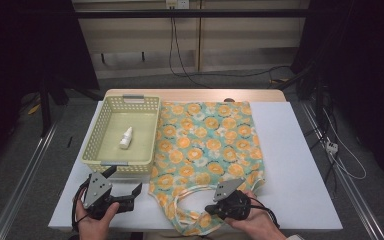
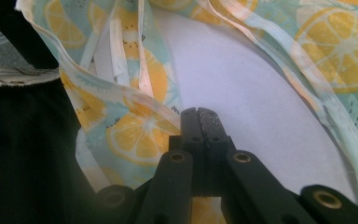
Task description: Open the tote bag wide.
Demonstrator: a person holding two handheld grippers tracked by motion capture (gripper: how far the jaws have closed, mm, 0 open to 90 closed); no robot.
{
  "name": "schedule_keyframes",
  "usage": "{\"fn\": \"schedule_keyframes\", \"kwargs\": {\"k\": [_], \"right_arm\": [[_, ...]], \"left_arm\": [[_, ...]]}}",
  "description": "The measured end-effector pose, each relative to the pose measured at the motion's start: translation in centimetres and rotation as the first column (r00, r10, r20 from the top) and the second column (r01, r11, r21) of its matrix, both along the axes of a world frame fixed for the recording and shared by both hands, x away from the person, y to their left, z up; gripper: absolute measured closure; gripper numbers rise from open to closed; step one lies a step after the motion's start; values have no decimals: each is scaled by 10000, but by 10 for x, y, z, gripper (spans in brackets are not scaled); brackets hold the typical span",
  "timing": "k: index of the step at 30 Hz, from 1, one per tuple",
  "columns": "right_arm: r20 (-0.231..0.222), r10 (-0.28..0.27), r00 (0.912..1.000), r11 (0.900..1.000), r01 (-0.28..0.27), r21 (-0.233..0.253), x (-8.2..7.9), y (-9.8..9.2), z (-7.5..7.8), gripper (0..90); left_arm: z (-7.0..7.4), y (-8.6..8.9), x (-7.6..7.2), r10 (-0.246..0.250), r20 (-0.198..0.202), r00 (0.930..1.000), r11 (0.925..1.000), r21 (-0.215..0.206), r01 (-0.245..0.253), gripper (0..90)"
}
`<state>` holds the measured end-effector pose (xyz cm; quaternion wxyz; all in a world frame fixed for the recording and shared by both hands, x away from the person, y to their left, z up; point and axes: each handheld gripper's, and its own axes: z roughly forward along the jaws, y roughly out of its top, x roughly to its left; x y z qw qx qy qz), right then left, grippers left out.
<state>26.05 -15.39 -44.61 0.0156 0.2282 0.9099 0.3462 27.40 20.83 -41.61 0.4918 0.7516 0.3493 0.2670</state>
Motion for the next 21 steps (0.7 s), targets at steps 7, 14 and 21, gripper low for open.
{"fn": "schedule_keyframes", "kwargs": {"k": [7,14,21], "right_arm": [[47,-180,9998,9992,178,362,0,-3,6,900],[232,-647,9976,9948,626,802,5,-11,15,900],[504,-1287,9904,9861,1224,1122,24,-20,26,900]], "left_arm": [[0,0,0,-18,9,10000,10000,9,18,53],[0,0,0,26,13,10000,10000,-57,-26,53],[0,1,0,-13,24,10000,10000,-14,13,53]]}}
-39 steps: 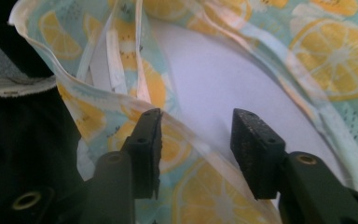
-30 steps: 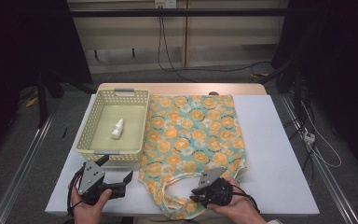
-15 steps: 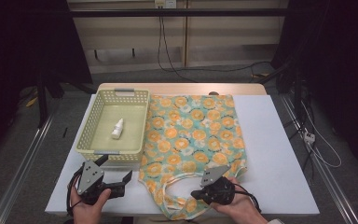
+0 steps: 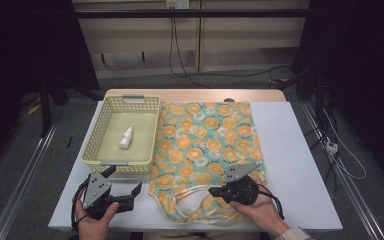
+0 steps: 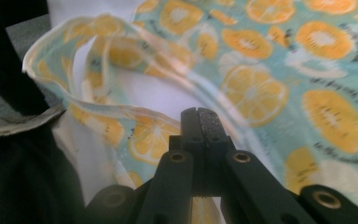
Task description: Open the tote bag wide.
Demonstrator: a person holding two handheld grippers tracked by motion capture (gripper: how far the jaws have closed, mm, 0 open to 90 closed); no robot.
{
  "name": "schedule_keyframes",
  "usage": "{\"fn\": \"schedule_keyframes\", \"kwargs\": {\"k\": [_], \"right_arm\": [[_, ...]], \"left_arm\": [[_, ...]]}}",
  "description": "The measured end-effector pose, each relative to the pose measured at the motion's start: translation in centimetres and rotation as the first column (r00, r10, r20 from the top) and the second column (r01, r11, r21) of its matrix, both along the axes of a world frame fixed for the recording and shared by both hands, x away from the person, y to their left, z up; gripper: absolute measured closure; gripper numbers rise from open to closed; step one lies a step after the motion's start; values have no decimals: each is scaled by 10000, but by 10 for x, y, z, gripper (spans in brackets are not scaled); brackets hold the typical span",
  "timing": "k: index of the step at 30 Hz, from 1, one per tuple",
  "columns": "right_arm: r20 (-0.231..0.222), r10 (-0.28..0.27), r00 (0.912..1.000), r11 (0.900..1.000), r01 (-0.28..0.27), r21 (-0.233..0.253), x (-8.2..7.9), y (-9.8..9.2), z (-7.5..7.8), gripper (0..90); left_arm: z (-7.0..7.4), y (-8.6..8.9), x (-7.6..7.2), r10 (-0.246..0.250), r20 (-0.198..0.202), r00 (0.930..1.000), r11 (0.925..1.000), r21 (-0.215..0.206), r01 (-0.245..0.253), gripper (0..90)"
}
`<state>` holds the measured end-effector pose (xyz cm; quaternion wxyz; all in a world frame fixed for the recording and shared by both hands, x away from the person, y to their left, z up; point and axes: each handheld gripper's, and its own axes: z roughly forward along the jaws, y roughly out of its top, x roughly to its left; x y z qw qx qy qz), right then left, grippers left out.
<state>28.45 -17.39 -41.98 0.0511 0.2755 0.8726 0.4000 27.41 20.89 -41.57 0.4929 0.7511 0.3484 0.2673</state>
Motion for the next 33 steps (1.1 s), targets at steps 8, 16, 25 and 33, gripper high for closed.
{"fn": "schedule_keyframes", "kwargs": {"k": [8,16,25,33], "right_arm": [[452,-587,9973,9983,586,27,28,-5,11,900],[614,-1424,9879,9896,1435,-136,59,-11,10,900],[800,-2582,9628,9649,2611,-276,97,-33,5,900],[784,-3271,9417,9429,3308,-396,132,-42,0,900]], "left_arm": [[0,0,0,52,-12,10000,9999,-105,-52,53],[0,0,1,30,-27,10000,10000,-49,-30,53],[-1,0,1,15,-40,10000,10000,8,-15,53],[-1,1,2,-13,-38,10000,10000,-12,13,53]]}}
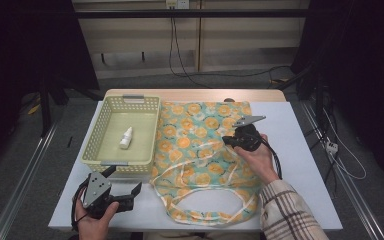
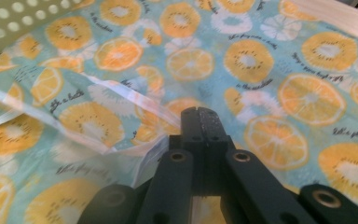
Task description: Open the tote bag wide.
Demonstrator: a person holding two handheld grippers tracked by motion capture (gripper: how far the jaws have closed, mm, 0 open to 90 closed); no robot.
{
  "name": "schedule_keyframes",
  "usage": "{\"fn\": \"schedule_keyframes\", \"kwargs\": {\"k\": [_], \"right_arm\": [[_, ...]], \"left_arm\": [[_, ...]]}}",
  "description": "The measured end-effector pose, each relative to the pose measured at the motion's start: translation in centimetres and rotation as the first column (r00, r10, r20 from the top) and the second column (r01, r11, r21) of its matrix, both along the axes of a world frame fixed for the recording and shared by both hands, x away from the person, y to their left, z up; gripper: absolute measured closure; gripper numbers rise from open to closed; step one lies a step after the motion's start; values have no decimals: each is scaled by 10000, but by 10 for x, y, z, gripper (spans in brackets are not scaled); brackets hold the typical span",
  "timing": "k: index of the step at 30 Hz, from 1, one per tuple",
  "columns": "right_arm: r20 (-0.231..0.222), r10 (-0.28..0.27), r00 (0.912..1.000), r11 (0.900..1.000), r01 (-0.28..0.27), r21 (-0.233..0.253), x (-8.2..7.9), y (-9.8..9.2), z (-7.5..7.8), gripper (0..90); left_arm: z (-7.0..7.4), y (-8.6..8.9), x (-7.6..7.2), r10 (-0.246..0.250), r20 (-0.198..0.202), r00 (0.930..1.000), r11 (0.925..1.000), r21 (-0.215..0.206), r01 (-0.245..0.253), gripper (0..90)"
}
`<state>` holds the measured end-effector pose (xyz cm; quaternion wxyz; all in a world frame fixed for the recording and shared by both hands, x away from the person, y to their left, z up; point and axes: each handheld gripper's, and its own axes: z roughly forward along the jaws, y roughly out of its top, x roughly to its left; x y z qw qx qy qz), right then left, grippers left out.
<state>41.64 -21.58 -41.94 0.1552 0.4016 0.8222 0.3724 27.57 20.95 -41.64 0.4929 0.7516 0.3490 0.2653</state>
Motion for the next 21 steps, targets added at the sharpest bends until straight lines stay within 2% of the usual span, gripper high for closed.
{"fn": "schedule_keyframes", "kwargs": {"k": [5,7,9,12,15,17,19,21], "right_arm": [[-79,-248,9997,9996,247,-110,16,1,-2,900],[-169,-460,9988,9985,455,-299,23,1,-5,900],[-304,-584,9978,9981,577,-230,28,0,-10,900],[-587,-550,9968,9982,534,-274,31,-1,-21,900],[-585,-574,9966,9979,555,-334,31,0,-26,900],[-420,-587,9974,9979,575,-295,31,1,-25,895],[-291,-615,9977,9977,607,-293,30,2,-22,796],[-80,-616,9981,9976,613,-316,28,2,-19,758]], "left_arm": [[0,0,0,-6,8,10000,10000,-21,6,53],[0,0,0,-38,7,10000,10000,-29,38,53],[0,0,0,-46,-5,10000,10000,-20,46,53],[0,0,0,-49,8,10000,10000,16,49,53],[0,0,0,-32,-14,10000,10000,-19,32,53],[0,1,0,-49,-12,10000,10000,7,49,53],[0,1,0,-32,6,10000,10000,16,32,53],[0,1,0,-19,10,10000,10000,-25,19,53]]}}
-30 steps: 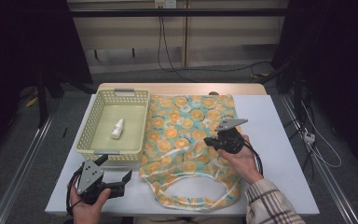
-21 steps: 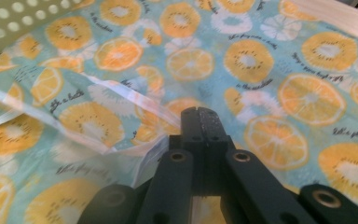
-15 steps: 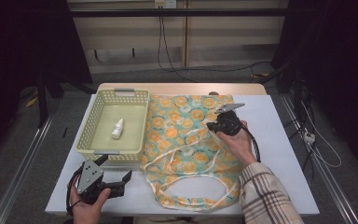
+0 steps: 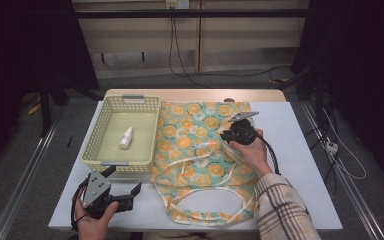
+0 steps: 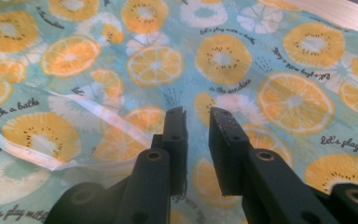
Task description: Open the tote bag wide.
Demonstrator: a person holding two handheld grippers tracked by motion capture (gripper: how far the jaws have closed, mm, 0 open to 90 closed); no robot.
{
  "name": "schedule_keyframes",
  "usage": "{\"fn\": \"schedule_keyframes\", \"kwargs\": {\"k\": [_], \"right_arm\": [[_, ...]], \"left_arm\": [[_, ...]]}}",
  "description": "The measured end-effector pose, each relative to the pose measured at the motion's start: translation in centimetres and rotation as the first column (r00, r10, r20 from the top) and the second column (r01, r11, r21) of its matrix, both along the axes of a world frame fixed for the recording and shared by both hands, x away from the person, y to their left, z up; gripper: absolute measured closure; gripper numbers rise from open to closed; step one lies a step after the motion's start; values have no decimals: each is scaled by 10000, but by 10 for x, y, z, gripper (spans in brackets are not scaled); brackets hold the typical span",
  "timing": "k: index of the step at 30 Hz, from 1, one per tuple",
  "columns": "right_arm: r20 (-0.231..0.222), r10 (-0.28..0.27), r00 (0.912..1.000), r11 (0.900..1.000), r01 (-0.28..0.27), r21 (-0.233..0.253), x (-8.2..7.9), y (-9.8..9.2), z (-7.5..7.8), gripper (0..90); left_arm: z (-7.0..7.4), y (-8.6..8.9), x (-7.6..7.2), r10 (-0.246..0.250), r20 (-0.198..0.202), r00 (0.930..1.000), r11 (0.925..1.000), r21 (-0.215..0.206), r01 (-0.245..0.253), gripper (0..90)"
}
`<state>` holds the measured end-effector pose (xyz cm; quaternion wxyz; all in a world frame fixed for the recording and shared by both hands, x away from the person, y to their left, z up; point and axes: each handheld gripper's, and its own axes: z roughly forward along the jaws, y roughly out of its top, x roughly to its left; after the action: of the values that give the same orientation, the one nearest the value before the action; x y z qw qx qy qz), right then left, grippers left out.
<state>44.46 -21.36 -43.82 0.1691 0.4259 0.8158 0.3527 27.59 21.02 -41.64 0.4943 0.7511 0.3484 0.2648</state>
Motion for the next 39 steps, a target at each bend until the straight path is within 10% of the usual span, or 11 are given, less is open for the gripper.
{"fn": "schedule_keyframes", "kwargs": {"k": [11,16,22,27,39], "right_arm": [[292,-115,9995,9999,112,116,-16,-6,23,226],[266,475,9985,9988,-477,93,-35,-3,39,151],[730,1679,9831,9854,-1694,145,-77,15,45,185],[285,2569,9660,9641,-2582,611,-100,28,39,185],[-754,4311,8991,8999,-4346,-370,-120,52,4,508]], "left_arm": [[0,0,0,-6,8,10000,10000,39,6,53],[0,-1,0,15,-20,10000,10000,29,-15,53],[0,-1,0,36,-26,10000,10000,59,-36,53],[0,-1,-1,47,-17,10000,10000,41,-47,53],[0,1,-1,37,-24,10000,9999,142,-36,53]]}}
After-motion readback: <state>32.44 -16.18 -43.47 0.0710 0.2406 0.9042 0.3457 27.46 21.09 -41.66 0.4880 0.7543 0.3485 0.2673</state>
